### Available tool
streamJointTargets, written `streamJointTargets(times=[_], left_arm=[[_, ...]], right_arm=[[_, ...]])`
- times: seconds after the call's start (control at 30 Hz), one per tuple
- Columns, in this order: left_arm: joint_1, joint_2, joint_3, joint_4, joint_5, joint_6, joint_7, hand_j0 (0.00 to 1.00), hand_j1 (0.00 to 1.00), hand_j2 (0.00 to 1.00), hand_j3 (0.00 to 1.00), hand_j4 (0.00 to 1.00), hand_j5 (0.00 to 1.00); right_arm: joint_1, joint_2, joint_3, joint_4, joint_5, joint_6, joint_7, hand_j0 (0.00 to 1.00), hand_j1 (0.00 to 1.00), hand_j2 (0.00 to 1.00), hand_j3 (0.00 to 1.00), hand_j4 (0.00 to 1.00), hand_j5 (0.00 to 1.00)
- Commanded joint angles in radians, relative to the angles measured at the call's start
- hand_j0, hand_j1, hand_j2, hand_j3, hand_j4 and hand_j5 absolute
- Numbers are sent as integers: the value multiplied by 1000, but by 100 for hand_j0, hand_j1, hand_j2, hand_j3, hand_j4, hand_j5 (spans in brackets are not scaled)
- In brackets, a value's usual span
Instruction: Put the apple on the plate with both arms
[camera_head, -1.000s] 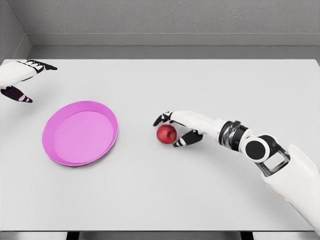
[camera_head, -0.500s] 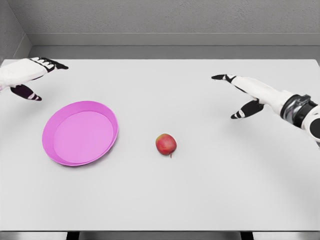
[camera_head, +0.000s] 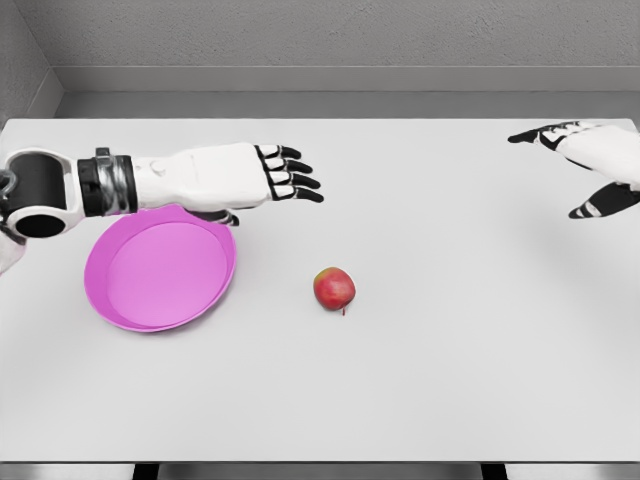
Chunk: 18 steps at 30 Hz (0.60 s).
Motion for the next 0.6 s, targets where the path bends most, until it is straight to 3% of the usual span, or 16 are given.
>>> streamJointTargets(times=[0.0, 0.1, 0.3, 0.37, 0.57], left_arm=[[0, -31, -62, -32, 9, 1, -20, 100, 100, 100, 100, 100, 100], [-37, -86, -142, -35, 15, 1, -30, 100, 100, 100, 100, 100, 100], [-63, -131, -194, -35, 24, 1, -104, 100, 100, 100, 100, 100, 100], [-64, -152, -222, -29, 18, 1, -147, 100, 100, 100, 100, 100, 100], [-64, -174, -225, -18, 4, 1, -181, 100, 100, 100, 100, 100, 100]], right_arm=[[0, -18, 0, 0, -1, -154, 4, 100, 100, 100, 100, 100, 100], [18, -11, 2, 0, -1, -160, 4, 100, 100, 100, 100, 100, 100], [51, 3, 0, 1, -4, -151, 3, 100, 100, 100, 100, 100, 100], [51, 37, -2, 0, -4, -151, 3, 100, 100, 100, 100, 100, 100], [58, 40, -51, 15, -10, -151, 3, 100, 100, 100, 100, 100, 100]])
